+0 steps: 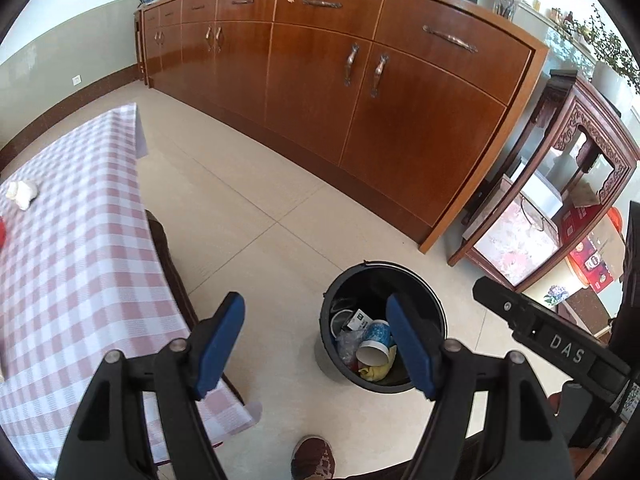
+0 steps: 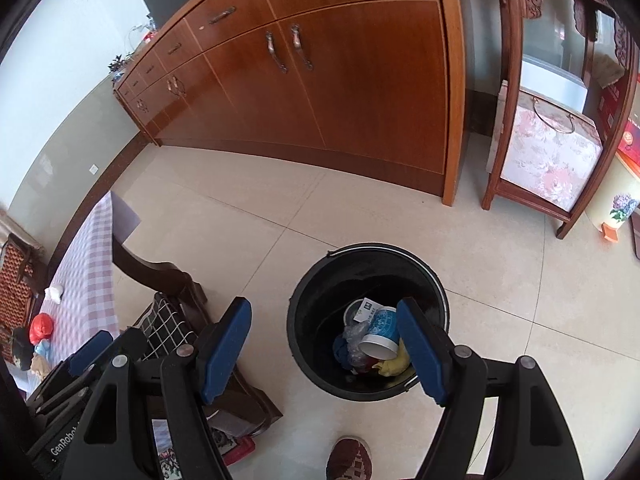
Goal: Collect trash
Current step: 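Move both tools back over the table toward the stocking and mask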
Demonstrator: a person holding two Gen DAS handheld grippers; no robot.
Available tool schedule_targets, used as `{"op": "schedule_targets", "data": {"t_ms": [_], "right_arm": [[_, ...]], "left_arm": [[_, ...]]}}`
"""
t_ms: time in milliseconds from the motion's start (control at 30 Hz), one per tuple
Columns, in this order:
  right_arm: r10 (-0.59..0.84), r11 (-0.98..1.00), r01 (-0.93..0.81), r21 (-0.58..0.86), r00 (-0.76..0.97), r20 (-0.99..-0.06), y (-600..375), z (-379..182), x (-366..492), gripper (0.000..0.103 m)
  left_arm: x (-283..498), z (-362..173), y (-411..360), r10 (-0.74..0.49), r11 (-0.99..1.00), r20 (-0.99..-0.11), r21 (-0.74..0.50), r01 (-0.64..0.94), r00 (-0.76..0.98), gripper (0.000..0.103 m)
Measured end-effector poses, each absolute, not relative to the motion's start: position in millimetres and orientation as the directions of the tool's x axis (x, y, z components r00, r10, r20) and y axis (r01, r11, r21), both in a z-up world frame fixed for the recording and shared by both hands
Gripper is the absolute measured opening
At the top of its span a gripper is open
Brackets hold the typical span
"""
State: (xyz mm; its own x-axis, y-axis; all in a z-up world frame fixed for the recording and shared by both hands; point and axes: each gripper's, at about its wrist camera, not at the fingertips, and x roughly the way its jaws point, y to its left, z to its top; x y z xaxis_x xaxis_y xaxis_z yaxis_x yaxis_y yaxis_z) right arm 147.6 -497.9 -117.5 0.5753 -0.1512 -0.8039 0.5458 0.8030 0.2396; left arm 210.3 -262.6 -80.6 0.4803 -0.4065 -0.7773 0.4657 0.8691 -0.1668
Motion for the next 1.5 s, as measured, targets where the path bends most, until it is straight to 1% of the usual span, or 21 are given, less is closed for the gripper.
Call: {"op": "schedule_targets", "data": {"t_ms": [233, 400, 600, 900, 1167, 1500], "right_arm": [[-0.08, 0.876, 0.409, 0.255, 0.645, -0.76, -432.8, -83.9, 162.9, 0.077], [-0.011, 0.916, 0.301, 0.266, 0.681, -0.732, -382.3, -66.8, 176.8, 0.077], [0.083, 0.949, 0.167, 0.269, 0.689, -0.72, -320.7, -58.8, 197.3, 0.077], [0.204, 0.964, -0.013, 0.266, 0.677, -0.707, -234.4, -57.8, 217.0, 0.077], [0.287, 0.954, -0.128, 0.271, 0.652, -0.702, -170.5, -62.2, 234.8, 0.077], [0.343, 0.939, -0.217, 0.266, 0.61, -0.714, -118.3, -72.9, 252.6, 0.077]], "left_arm": [[209.3, -56.0, -195.8, -0.362, 0.913, -0.754, -0.169, 0.372, 0.547, 0.075], [206.2, -45.3, -139.3, -0.3, 0.947, -0.742, -0.157, 0.28, 0.6, 0.075], [204.8, -42.0, -69.0, -0.204, 0.979, -0.733, -0.148, 0.141, 0.649, 0.075], [201.5, -48.4, 25.1, -0.06, 0.991, -0.734, -0.128, -0.05, 0.677, 0.075], [196.2, -51.1, 69.5, 0.022, 0.984, -0.727, -0.107, -0.144, 0.687, 0.075], [202.0, -56.3, 94.0, 0.04, 0.977, -0.729, -0.116, -0.18, 0.683, 0.075]]}}
